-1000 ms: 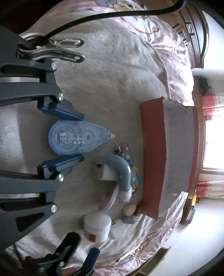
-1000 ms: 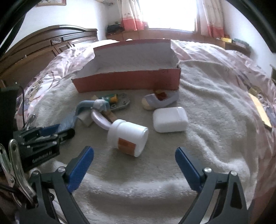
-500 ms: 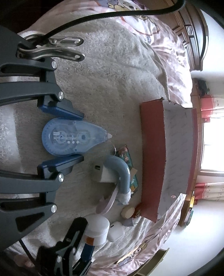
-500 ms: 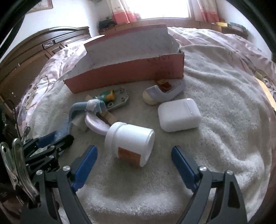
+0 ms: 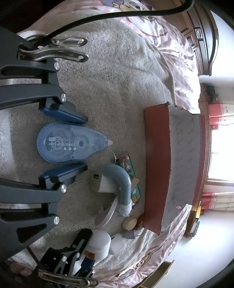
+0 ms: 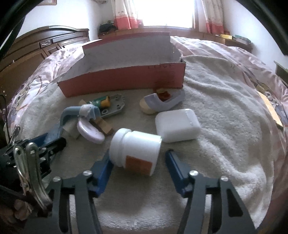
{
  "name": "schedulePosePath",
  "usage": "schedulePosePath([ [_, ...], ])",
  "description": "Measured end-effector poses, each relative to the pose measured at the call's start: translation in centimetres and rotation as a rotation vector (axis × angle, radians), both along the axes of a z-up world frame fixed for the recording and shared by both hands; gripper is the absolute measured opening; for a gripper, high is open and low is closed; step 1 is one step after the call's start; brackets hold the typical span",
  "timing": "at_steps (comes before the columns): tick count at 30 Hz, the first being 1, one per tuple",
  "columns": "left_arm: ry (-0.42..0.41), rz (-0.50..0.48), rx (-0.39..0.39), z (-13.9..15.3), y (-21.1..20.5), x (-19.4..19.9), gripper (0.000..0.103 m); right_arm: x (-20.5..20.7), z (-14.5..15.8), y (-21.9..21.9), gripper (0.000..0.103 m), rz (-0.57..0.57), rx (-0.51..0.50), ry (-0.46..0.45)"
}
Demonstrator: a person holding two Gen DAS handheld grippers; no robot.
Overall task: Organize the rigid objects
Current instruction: 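Close the left tool on the tape dispenser while the right tool approaches the white jar, then lift the tape dispenser with the left tool while the right tool grasps the white jar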
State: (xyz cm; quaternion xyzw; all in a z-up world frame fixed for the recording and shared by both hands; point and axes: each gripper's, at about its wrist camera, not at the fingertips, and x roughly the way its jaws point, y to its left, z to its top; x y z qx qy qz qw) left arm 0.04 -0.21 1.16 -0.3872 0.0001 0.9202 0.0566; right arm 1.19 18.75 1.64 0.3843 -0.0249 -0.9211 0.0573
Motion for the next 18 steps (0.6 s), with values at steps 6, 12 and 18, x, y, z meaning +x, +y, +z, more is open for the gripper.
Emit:
schedulePosePath([
  [6, -0.001, 0.006, 0.005, 0.1, -0.1, 0.1, 0.041, 0.3, 0.1, 0.6, 0.053, -0.001, -0.03, 0.008],
  [12, -0.003, 0.005, 0.012, 0.3, -0.3, 0.7, 0.041, 0.8, 0.2, 1.1, 0.053, 0.004, -0.069, 0.009],
  [18, 0.011, 0.008, 0.002, 0.7, -0.1, 1.6, 0.04, 1.2, 0.2, 1.1, 0.052, 0.012, -0.074, 0.01],
])
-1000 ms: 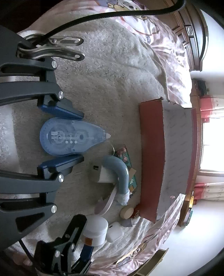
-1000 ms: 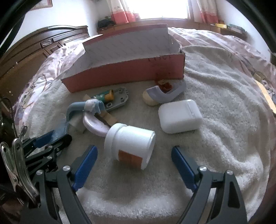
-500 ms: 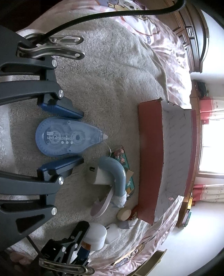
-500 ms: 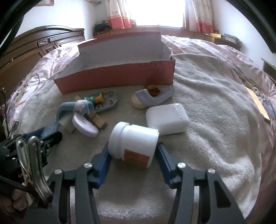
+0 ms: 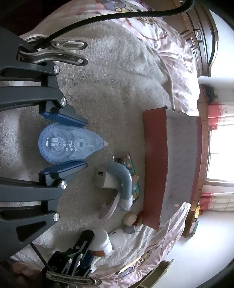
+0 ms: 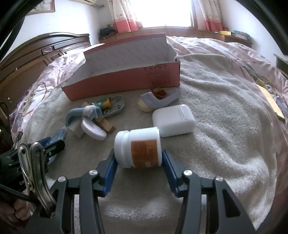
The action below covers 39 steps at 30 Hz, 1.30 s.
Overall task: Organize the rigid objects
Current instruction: 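Lift the tape dispenser with the left tool while the right tool grasps the white jar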
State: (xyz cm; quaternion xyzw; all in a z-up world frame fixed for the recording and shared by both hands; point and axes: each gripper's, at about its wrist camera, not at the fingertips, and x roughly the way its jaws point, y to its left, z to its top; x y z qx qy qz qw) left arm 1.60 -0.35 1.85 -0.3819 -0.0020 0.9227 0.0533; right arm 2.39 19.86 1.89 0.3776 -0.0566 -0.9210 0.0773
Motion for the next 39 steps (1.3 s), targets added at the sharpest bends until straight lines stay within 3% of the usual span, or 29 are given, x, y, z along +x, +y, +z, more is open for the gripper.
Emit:
schedulePosePath([
  [18, 0.059, -0.012, 0.015, 2.5, 0.2, 1.1, 0.04, 1.4, 1.9, -1.5, 0.046, 0.091, 0.027, 0.103],
  [36, 0.065, -0.04, 0.046, 4.0, 0.4, 0.5, 0.039, 0.5, 2.8, -0.7, 0.046, 0.121, -0.039, 0.082],
  [37, 0.068, -0.042, 0.045, 4.2, 0.4, 0.3, 0.038, 0.3, 2.9, -0.6, 0.046, 0.124, -0.042, 0.081],
  [39, 0.076, -0.051, 0.044, 4.7, 0.5, 0.0, 0.019, 0.0, 3.3, -0.5, 0.046, 0.129, -0.053, 0.079],
])
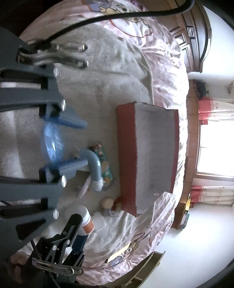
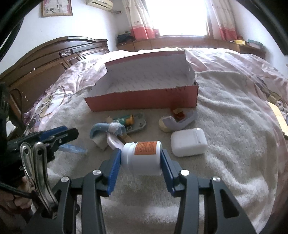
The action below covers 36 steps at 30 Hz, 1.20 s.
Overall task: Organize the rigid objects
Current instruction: 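Lift the tape dispenser with the left tool while the right tool grasps the white jar, then carry the tape dispenser and white jar over the open cardboard box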
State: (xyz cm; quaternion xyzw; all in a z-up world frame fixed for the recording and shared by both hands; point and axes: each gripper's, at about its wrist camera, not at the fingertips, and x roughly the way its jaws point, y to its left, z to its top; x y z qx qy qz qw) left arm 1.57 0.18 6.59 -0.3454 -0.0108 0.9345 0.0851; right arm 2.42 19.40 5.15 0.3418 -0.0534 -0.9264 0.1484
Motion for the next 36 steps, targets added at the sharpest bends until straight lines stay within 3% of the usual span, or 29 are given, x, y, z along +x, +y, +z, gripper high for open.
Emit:
schedulePosePath([
  [5, 0.004, -0.015, 0.004, 0.6, 0.1, -0.9, 0.019, -0.7, 0.4, 0.4, 0.046, -0.005, -0.016, 0.0],
  [13, -0.089, -0.029, 0.022, -0.9, -0.9, -0.5, 0.02, -0.7, -1.1, 0.6, 0.046, -0.005, -0.048, -0.06],
  [21, -0.161, -0.063, 0.005, -2.0, -0.7, 1.0, 0.039, 0.5, -1.1, 0.3, 0.046, 0.004, -0.047, -0.049],
  [28, -0.221, -0.086, -0.018, -3.4, -0.6, 2.0, 0.043, 1.0, -1.0, 0.5, 0.046, -0.003, -0.051, -0.047],
  [32, -0.22, -0.092, -0.041, -3.7, -0.7, 2.5, 0.062, 1.0, -1.1, 0.5, 0.046, 0.002, -0.05, -0.052],
  [36, -0.208, -0.105, -0.113, -4.2, -0.4, 2.6, 0.067, 1.0, -1.3, 0.4, 0.046, 0.009, -0.049, -0.061],
])
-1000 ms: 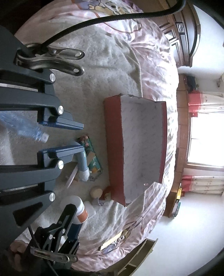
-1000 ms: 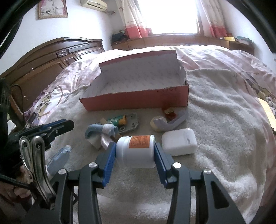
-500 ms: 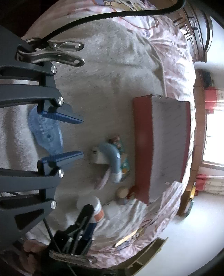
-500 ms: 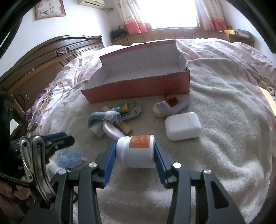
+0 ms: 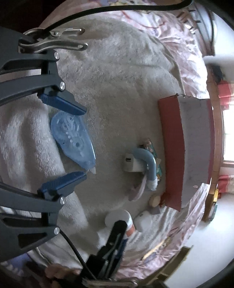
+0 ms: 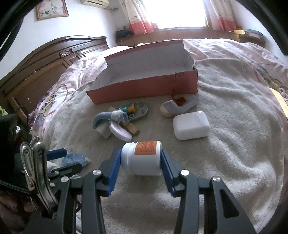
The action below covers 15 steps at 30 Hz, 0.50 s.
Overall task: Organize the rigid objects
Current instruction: 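Carry the tape dispenser and white jar over the open cardboard box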
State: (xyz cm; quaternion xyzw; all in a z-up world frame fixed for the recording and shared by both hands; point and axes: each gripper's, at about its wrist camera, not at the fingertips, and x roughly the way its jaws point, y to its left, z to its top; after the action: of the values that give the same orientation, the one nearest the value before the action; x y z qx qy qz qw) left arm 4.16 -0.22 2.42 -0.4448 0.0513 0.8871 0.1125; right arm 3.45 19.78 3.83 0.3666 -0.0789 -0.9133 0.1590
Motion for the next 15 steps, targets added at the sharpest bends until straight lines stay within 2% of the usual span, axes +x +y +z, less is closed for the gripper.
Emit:
schedulePosePath([
  [2, -0.01, 0.005, -0.031, -0.5, -0.1, -0.2, 0.067, 0.0, -0.1, -0.1, 0.046, 0.001, 0.0, -0.004],
  [5, -0.045, 0.028, 0.019, -1.4, -1.0, -0.7, 0.067, -0.1, -0.2, -0.1, 0.047, 0.0, -0.001, -0.009],
  [9, -0.022, 0.033, 0.046, -1.4, -1.2, -0.8, 0.067, -0.2, -0.5, -0.1, 0.047, 0.002, -0.006, -0.017],
  [13, 0.005, 0.03, 0.013, -1.6, -0.5, -0.6, 0.066, -0.1, -0.5, -0.2, 0.046, 0.002, -0.003, -0.017],
  [15, 0.01, 0.024, 0.014, -1.5, -0.5, -0.6, 0.062, -0.2, -0.5, -0.2, 0.047, 0.002, -0.004, -0.018],
])
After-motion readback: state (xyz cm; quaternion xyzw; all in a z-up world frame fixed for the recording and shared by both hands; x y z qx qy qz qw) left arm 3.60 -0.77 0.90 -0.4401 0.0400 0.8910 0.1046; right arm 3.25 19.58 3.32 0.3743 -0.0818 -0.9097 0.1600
